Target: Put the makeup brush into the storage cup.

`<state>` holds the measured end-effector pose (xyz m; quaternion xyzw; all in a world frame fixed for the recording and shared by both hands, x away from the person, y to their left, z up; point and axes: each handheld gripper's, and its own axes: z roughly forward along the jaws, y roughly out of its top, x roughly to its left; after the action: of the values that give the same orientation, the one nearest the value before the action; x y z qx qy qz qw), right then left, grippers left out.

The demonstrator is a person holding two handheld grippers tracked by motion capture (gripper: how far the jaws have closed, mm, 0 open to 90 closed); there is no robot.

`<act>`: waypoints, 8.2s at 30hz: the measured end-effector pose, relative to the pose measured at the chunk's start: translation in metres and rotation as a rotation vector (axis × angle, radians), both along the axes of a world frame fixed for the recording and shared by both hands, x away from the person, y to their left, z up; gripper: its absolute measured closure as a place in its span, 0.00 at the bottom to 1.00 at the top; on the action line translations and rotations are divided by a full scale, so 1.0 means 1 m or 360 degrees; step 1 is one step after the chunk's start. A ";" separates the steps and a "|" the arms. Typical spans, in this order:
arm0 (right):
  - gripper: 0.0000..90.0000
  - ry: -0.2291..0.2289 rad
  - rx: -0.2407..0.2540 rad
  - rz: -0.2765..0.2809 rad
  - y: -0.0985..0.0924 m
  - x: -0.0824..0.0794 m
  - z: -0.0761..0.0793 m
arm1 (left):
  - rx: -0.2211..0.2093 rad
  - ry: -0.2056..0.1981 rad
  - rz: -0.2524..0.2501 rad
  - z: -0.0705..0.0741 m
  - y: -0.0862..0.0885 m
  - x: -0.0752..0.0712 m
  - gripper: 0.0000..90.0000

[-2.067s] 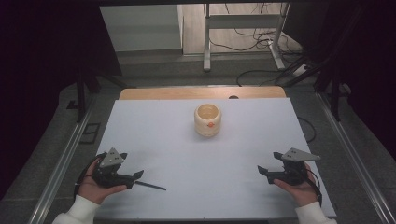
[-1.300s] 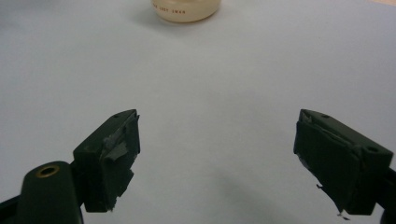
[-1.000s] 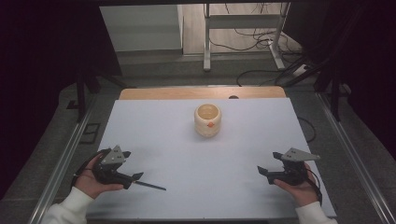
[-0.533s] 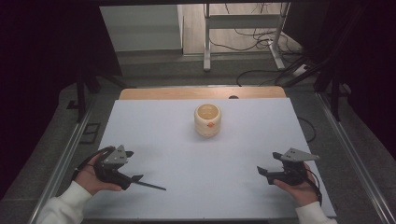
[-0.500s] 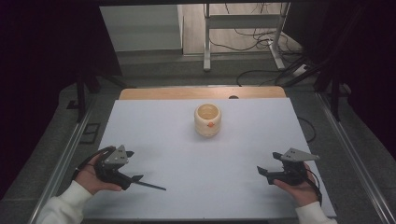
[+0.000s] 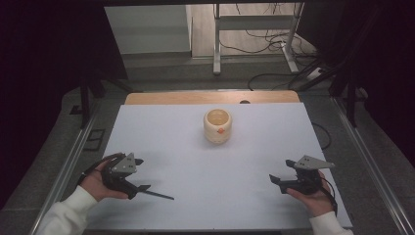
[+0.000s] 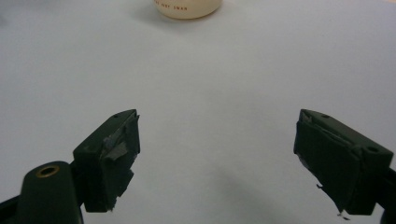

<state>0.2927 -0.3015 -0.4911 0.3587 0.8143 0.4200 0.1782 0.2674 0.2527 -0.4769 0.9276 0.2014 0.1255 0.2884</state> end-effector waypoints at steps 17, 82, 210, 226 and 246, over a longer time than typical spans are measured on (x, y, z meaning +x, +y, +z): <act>0.17 0.0000 -0.0005 0.0001 0.000 0.000 0.000 | 0.0097 0.0001 -0.0227 -0.007 0.000 0.004 0.16; 0.17 0.0003 -0.0024 0.0004 0.001 -0.001 -0.001 | 0.0556 0.0335 -0.0709 -0.034 -0.016 0.024 0.64; 0.18 -0.0070 -0.0147 0.0078 0.028 -0.005 0.004 | 0.0180 0.0478 0.0136 0.003 -0.086 0.019 0.93; 0.18 -0.0091 -0.0199 0.0108 0.037 -0.006 0.003 | 0.0140 0.0483 0.0165 0.005 -0.100 0.025 0.93; 0.18 -0.0105 -0.0226 0.0144 0.045 -0.006 0.004 | 0.0112 0.0476 0.0138 0.005 -0.110 0.028 0.93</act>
<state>0.2865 -0.2560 -0.4873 0.2939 0.8511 0.3806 0.2108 0.2951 0.1427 -0.4719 0.9360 0.2773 0.0054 0.2169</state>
